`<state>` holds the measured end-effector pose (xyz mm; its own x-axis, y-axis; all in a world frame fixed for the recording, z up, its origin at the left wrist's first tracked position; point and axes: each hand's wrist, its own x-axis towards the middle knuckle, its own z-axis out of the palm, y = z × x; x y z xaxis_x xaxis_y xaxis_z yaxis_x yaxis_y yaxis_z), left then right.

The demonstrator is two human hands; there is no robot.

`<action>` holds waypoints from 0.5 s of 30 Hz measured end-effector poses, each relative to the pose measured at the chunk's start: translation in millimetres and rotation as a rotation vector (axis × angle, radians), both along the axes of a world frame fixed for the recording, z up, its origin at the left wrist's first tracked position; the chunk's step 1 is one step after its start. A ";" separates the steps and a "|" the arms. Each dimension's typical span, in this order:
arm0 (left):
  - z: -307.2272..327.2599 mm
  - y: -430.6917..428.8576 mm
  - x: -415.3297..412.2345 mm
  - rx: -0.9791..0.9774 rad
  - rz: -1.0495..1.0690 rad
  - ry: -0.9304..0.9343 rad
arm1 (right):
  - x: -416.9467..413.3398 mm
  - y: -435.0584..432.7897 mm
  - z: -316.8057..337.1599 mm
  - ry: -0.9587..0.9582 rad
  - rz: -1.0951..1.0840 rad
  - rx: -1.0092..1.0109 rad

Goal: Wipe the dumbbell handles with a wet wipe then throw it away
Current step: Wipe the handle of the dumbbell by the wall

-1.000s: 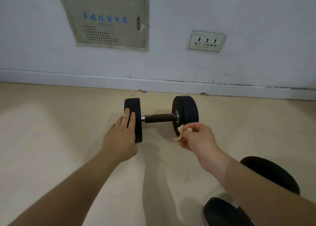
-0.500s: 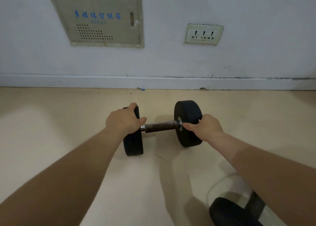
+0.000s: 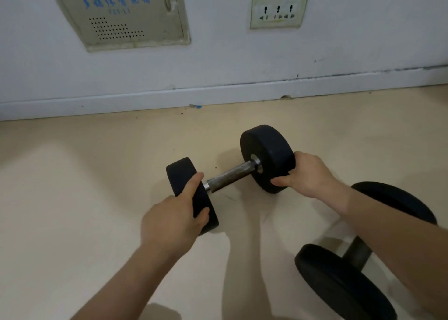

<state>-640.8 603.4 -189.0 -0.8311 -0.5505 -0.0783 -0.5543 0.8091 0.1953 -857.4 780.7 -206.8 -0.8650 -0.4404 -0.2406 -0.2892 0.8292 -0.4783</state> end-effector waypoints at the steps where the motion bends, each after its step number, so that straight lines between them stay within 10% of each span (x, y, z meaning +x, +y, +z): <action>1: 5.0 -2.3 -2.0 -0.044 -0.012 -0.007 | 4.6 -0.8 4.8 0.063 -0.004 0.031; 7: 20.3 -12.2 -19.9 -0.207 -0.101 0.115 | 71.2 -46.6 25.9 0.316 -0.046 -0.492; 15: -7.4 -12.9 -9.4 -0.133 -0.140 0.030 | 53.3 -116.8 -11.5 0.138 0.397 -0.228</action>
